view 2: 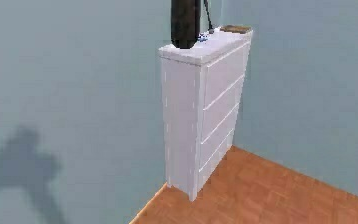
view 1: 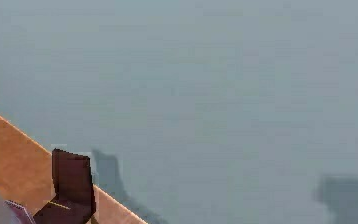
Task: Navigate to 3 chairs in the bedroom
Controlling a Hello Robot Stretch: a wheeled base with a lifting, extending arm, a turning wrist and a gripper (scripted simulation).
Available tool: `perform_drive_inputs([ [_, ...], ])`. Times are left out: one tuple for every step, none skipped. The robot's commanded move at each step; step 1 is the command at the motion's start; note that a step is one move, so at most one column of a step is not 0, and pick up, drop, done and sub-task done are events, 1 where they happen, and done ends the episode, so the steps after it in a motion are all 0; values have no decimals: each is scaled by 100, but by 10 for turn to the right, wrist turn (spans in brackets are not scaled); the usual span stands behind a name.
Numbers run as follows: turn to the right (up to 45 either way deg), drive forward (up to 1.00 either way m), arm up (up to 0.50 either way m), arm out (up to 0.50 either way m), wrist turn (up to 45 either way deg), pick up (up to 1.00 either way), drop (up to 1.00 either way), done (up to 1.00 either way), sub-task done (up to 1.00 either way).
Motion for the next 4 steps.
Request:
perform_drive_inputs([
  [-390,0,0,0,0,0,0,0,0],
  [0,0,0,0,0,0,0,0,100],
  [-450,0,0,0,0,0,0,0,0],
  [-450,0,0,0,0,0,0,0,0],
])
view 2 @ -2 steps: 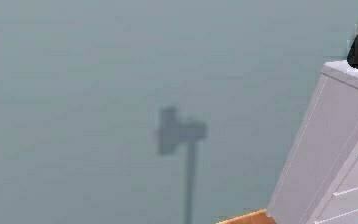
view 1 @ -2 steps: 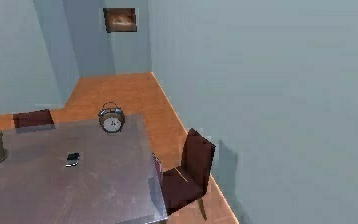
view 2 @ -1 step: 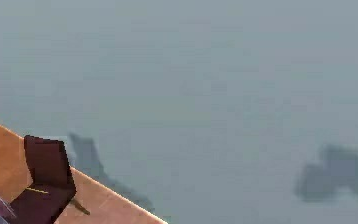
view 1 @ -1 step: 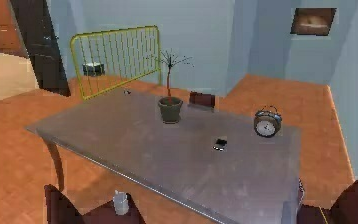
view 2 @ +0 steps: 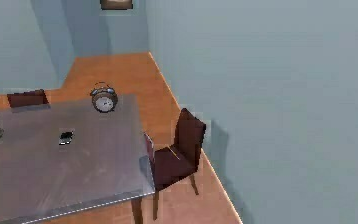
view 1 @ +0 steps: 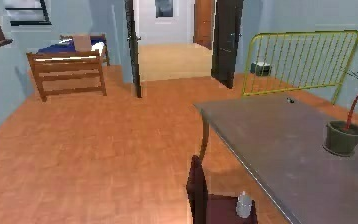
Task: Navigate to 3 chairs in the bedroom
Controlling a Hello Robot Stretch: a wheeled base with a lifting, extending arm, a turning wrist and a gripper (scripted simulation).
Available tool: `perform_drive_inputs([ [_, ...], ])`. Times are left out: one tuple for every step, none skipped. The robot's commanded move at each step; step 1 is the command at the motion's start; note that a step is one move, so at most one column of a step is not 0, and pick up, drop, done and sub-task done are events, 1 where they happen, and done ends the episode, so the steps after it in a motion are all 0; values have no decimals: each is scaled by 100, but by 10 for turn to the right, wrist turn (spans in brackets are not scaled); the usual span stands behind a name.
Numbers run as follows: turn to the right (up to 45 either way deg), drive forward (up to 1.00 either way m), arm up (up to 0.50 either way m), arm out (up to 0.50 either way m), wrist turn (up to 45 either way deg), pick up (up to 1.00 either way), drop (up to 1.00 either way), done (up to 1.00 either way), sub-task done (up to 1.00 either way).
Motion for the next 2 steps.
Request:
perform_drive_inputs([
  [-450,0,0,0,0,0,0,0,0],
  [-240,0,0,0,0,0,0,0,0],
])
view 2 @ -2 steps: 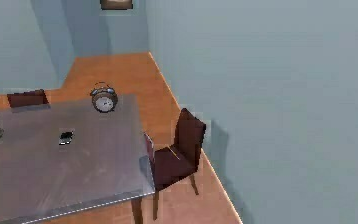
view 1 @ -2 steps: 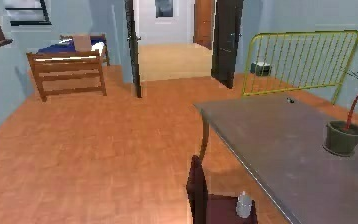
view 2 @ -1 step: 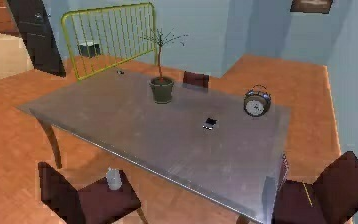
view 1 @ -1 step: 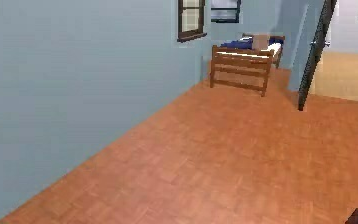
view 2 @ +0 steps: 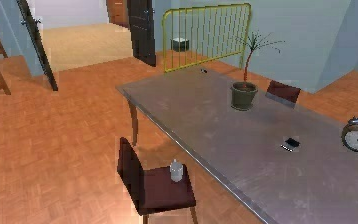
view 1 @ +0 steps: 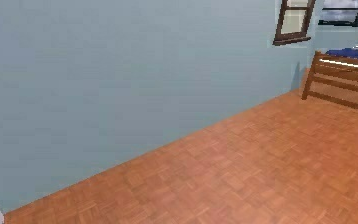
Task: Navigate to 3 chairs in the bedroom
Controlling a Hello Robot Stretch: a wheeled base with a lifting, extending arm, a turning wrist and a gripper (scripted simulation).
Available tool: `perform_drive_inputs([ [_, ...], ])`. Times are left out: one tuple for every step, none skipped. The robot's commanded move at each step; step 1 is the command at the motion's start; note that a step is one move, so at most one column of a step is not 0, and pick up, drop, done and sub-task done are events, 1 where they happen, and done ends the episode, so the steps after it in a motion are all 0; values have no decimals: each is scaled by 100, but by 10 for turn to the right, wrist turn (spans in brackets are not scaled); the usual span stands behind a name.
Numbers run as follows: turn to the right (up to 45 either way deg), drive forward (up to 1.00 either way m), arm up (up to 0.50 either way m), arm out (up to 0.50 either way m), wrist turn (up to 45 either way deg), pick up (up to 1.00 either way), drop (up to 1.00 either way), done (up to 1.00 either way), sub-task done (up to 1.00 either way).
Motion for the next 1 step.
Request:
perform_drive_inputs([
  [-30,0,0,0,0,0,0,0,0],
])
